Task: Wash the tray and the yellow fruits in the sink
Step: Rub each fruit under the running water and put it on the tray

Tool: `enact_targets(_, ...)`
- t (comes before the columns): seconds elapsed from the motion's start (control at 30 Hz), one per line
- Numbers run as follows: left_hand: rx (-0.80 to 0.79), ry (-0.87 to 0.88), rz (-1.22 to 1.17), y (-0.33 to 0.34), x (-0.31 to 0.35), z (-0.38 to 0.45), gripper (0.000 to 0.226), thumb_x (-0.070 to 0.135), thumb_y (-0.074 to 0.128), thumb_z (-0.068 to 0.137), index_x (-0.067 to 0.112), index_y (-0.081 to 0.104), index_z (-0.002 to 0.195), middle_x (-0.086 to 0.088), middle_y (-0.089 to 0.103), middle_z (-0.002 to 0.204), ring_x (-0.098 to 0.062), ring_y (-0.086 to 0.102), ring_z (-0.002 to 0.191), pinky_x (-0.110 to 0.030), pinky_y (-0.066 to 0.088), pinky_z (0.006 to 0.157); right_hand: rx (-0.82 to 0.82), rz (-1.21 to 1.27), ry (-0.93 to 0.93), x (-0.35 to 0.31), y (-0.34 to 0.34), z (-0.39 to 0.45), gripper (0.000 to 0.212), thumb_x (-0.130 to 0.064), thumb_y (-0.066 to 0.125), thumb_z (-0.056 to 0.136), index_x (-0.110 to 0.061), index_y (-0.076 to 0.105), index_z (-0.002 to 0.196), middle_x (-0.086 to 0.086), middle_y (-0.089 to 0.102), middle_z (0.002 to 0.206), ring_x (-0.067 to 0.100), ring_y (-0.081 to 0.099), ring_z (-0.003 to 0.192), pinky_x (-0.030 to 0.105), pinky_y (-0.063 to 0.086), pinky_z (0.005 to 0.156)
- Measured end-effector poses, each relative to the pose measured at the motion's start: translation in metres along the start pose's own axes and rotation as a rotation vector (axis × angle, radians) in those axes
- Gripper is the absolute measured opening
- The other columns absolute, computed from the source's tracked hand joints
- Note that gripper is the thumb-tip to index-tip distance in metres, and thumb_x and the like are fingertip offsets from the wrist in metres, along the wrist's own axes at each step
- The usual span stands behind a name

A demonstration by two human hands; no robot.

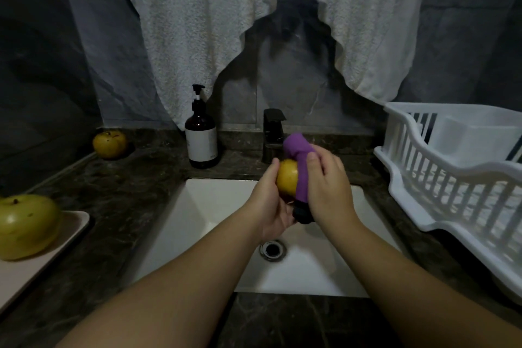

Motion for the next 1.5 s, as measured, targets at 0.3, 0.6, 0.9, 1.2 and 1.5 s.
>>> enact_targets(0.3,-0.001,0.019,-0.015,0.001,0.004,-0.002,0.074,0.07,0.053,0.094,0.013,0.063,0.139,-0.016,0.074,0.123,-0.026,0.075,0.094,-0.034,0.063,0.07,0.013,0.064,0.016,0.001,-0.002,0.001,0.033,-0.041,0.037,0.109,-0.031,0.058,0.131,-0.006,0.057,0.119,0.001,0.056,0.105,0.02,0.041,0.082)
enact_targets(0.6,0.021,0.114,-0.048,-0.002,0.006,0.003,0.057,0.036,0.064,0.099,0.003,0.052,0.144,-0.02,0.071,0.117,-0.03,0.076,0.091,-0.04,0.064,0.079,0.048,0.188,0.188,0.016,-0.007,0.009,0.03,-0.044,0.036,0.109,-0.034,0.057,0.128,-0.01,0.062,0.109,0.003,0.058,0.097,0.024,0.042,0.072)
enact_targets(0.9,-0.012,0.144,-0.049,0.0,0.012,0.001,0.071,0.042,0.072,0.085,0.009,0.054,0.146,-0.019,0.072,0.124,-0.025,0.074,0.096,-0.036,0.064,0.083,-0.016,0.216,0.174,0.013,-0.003,0.006,0.026,-0.044,0.035,0.109,-0.038,0.06,0.107,-0.007,0.064,0.103,0.009,0.062,0.096,0.028,0.043,0.069)
enact_targets(1.2,-0.051,0.035,0.02,-0.003,0.004,0.0,0.066,0.046,0.076,0.082,0.01,0.065,0.136,-0.013,0.075,0.11,-0.027,0.075,0.093,-0.037,0.062,0.071,0.018,0.084,0.038,0.002,-0.002,0.004,0.028,-0.044,0.04,0.107,-0.038,0.06,0.126,-0.008,0.056,0.119,-0.008,0.054,0.099,0.013,0.038,0.073)
enact_targets(1.5,-0.067,0.071,-0.117,-0.002,0.014,-0.001,0.067,0.051,0.067,0.09,0.005,0.061,0.14,-0.022,0.068,0.132,-0.036,0.063,0.129,-0.049,0.046,0.114,0.006,0.082,-0.003,-0.003,-0.001,0.002,0.018,-0.046,0.05,0.104,-0.05,0.049,0.122,-0.012,0.047,0.124,-0.01,0.051,0.102,0.008,0.04,0.073)
Point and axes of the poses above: each hand's wrist, its own z-axis towards the middle knuckle, its own y-axis out of the palm, x = y × z, the point moved 5 cm from there along z, towards the middle knuckle
